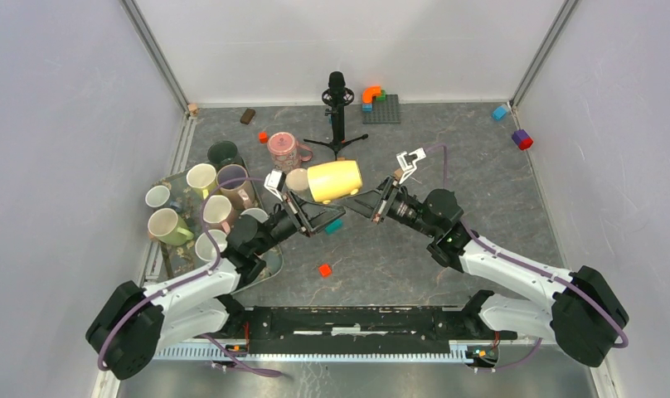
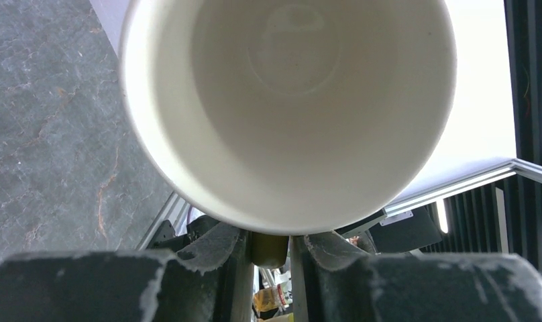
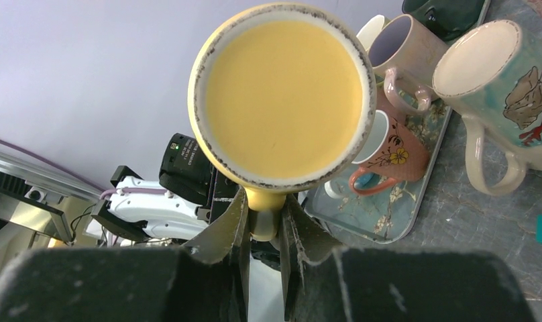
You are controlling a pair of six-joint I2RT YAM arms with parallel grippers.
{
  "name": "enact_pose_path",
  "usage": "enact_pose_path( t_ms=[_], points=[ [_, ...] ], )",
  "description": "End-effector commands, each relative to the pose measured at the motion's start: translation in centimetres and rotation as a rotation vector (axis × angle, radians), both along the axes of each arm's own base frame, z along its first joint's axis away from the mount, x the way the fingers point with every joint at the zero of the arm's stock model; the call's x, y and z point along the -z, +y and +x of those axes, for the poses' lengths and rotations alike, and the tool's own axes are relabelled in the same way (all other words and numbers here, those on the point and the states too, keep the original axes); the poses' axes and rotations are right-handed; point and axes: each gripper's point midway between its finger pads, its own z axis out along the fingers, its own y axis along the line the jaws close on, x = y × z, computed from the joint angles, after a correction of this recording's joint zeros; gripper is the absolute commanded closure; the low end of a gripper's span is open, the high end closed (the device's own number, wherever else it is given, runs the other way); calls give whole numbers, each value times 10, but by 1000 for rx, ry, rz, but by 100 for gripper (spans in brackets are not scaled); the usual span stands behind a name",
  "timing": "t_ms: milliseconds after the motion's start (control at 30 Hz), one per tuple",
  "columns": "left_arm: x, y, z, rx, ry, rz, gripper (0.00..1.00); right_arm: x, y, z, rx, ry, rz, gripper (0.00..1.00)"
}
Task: Turn the mug right side up
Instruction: Turn over the cup at the center of the board.
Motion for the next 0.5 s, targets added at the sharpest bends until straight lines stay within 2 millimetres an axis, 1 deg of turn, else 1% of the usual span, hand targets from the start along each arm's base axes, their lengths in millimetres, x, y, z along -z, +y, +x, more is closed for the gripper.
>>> enact_pose_path(
  t_ms=[0, 33, 133, 233, 300, 400, 467],
  points=[
    [-13, 13, 9, -98, -27, -7, 98, -14, 2, -5, -11, -110, -2, 97],
    [-15, 15, 9, -110, -37, 6, 98, -14, 2, -5, -6, -118, -11, 92],
    [-15, 19, 9, -143, -56, 72, 98, -12, 1, 1, 22, -135, -45, 73],
    [-11, 22, 10, -168, -59, 142, 98, -7, 1, 5, 39, -145, -85, 55],
    [-9, 25, 11, -183, -59, 168, 98, -2, 0, 6, 44, -147, -104, 45],
    [-5, 29, 12, -209, -50, 204, 98, 3, 0, 8, 51, -152, -129, 34],
    [-1, 32, 13, -224, -44, 238, 98, 6, -2, 8, 56, -157, -151, 28]
  ],
)
